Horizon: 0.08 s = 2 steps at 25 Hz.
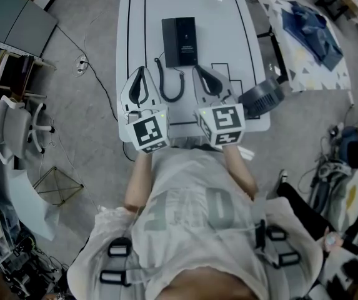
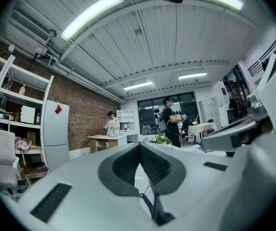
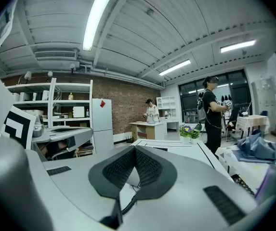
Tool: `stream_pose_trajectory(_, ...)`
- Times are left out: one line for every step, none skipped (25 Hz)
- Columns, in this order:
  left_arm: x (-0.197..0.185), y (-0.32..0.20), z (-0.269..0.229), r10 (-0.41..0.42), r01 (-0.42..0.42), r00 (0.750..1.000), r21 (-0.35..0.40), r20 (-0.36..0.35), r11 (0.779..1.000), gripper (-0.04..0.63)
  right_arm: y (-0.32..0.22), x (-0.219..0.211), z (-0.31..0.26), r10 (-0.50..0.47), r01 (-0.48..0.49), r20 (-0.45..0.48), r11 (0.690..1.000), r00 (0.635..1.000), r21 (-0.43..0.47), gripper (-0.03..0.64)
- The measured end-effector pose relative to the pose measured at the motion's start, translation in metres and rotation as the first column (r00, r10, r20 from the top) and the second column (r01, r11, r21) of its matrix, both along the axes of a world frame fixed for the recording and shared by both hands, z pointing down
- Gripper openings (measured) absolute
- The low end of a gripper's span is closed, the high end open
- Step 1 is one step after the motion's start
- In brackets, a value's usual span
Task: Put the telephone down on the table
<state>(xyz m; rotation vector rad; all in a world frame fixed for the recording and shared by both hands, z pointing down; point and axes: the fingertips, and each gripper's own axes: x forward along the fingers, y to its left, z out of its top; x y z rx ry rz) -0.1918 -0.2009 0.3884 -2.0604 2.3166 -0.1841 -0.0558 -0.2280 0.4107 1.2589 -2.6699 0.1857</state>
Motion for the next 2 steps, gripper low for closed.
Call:
stream_pose_trajectory(0.0002,-0.0008,-0.0007,0.0,0.0,1.0,0.003,-0.004,1.0,0.006,-0.0005,-0.0001,0.0004,0.001,-0.001,0.0,1.0,1.0,-0.002,0.008)
stream_pose_trajectory(0.0005,-0.0016,-0.0017,-0.001,0.001,1.0,0.006,-0.01,1.0,0.006,-0.001,-0.0003,0.0008,0.002,-0.002,0.001,1.0,1.0,-0.003,0.008)
